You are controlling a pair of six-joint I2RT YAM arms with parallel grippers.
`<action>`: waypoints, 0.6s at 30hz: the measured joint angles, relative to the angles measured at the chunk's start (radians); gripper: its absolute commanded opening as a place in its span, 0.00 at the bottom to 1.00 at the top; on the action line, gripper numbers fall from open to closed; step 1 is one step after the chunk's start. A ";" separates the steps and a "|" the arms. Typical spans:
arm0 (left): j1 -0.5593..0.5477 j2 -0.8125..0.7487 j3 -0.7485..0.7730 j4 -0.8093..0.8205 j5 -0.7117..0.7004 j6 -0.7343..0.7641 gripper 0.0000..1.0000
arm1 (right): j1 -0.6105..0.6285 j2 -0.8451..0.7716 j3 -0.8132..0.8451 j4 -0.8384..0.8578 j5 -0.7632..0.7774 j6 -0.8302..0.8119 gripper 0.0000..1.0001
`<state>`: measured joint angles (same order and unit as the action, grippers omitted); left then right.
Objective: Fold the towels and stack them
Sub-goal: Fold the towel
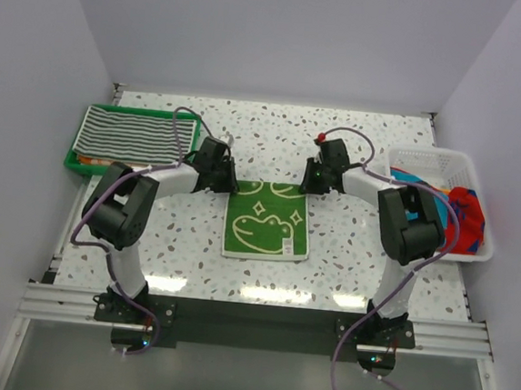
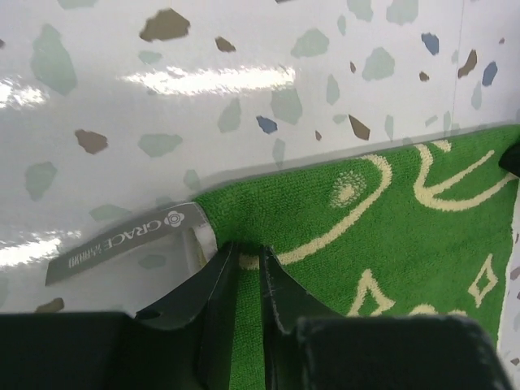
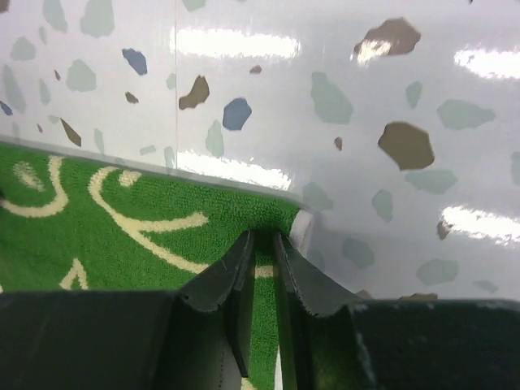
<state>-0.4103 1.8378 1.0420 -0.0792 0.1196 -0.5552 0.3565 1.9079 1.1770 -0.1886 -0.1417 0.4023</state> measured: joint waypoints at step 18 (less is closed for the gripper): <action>0.031 0.011 0.297 -0.163 0.044 0.403 0.86 | -0.071 0.025 0.325 -0.310 -0.080 -0.425 0.56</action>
<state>-0.3790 1.8492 1.3392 -0.2424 0.1638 -0.1520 0.2859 1.9327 1.5017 -0.4984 -0.2214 -0.0231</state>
